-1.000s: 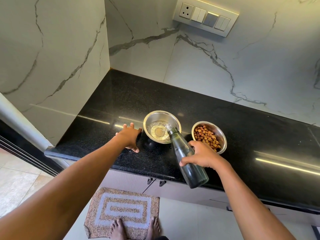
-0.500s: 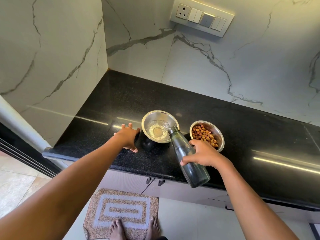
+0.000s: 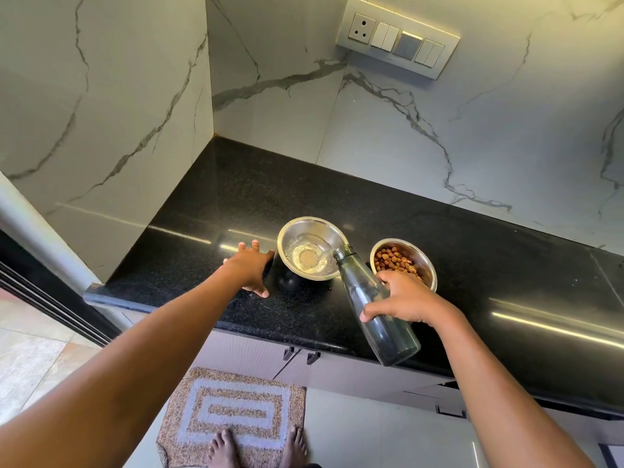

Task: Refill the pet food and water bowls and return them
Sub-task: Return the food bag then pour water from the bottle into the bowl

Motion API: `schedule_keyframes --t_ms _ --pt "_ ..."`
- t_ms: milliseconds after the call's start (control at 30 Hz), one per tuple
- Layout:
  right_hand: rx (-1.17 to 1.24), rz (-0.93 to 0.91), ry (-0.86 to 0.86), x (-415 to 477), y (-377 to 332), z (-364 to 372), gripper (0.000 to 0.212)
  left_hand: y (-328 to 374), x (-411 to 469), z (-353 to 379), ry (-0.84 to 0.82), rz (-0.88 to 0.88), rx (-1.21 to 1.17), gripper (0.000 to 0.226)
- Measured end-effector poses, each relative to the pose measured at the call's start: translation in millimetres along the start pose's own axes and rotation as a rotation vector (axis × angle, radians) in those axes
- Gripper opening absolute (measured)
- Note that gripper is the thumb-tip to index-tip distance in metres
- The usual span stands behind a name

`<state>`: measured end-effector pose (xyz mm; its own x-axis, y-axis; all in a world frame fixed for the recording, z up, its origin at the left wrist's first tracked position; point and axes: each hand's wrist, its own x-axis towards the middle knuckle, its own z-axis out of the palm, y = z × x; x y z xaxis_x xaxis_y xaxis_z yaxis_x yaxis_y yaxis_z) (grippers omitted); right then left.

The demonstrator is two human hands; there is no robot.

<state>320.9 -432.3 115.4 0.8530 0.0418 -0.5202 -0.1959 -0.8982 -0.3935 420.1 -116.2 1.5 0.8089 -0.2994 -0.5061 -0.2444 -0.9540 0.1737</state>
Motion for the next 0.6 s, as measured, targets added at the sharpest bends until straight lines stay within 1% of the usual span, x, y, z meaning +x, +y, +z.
schedule_keyframes --t_ms 433,600 --pt "0.010 -0.017 -0.030 -3.3 -1.9 -7.4 0.061 1.3 -1.7 -1.7 -0.007 0.004 0.003 0.121" --pt "0.003 -0.013 -0.051 -4.0 -2.5 -6.2 0.062 1.0 -2.0 -0.9 -0.004 0.005 0.002 0.121"
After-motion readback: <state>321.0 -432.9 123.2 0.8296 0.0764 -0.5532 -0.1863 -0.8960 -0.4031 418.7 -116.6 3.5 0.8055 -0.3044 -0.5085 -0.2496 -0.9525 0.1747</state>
